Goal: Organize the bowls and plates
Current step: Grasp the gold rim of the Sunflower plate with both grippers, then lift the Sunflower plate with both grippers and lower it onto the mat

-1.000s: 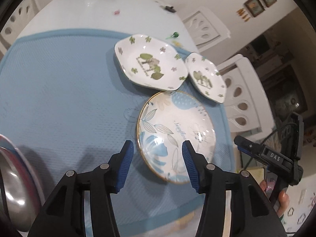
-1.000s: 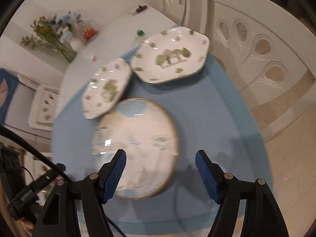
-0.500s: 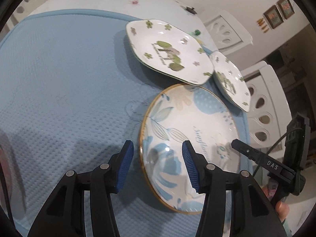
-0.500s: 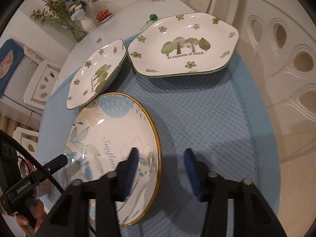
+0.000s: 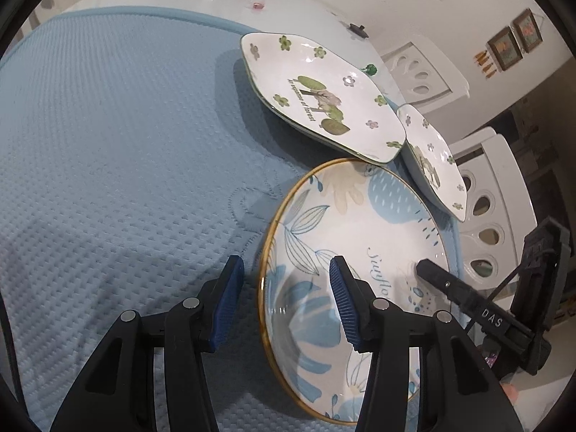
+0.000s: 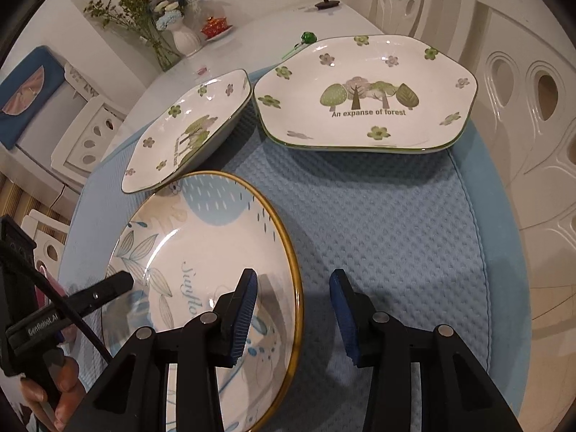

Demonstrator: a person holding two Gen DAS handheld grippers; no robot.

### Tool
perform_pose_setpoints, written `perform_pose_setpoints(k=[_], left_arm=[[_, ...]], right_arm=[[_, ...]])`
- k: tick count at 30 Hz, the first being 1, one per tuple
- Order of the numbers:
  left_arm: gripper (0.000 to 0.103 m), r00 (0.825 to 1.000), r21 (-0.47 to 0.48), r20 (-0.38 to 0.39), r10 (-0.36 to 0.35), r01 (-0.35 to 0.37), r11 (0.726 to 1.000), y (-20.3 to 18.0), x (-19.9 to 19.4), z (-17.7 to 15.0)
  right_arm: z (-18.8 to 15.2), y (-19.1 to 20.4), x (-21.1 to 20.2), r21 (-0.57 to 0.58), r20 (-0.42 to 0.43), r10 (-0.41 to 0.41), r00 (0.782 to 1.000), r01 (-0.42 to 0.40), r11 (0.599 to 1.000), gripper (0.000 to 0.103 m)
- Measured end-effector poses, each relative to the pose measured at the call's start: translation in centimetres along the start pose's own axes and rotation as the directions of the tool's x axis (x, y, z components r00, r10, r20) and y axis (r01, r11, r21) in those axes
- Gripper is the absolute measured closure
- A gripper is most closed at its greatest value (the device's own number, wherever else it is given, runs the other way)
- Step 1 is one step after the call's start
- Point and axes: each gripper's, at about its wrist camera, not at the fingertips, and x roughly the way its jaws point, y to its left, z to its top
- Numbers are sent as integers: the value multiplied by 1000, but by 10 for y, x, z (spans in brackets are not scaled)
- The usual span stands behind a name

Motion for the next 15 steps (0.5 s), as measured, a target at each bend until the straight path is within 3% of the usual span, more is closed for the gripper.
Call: perform_pose_setpoints(k=[2, 5, 9, 15], left_arm=[[59, 1000, 17, -3, 5, -5, 1000, -3, 2, -1], [74, 999, 61, -15, 30, -29, 998, -9, 5, -1], [76, 999, 61, -17, 27, -26, 998, -6, 4, -2], [76, 998, 86, -9, 61, -60, 994, -9, -2, -16]], right_arm=[[-1, 3, 1, -16, 7, -14, 1000, 14, 1000, 62], [-3, 15, 3, -76, 22, -52, 998, 53, 996, 62], [-6, 33, 5, -172, 34, -97, 995, 101, 980, 63], [-12, 36, 0, -216, 24, -90, 996, 93, 972, 63]])
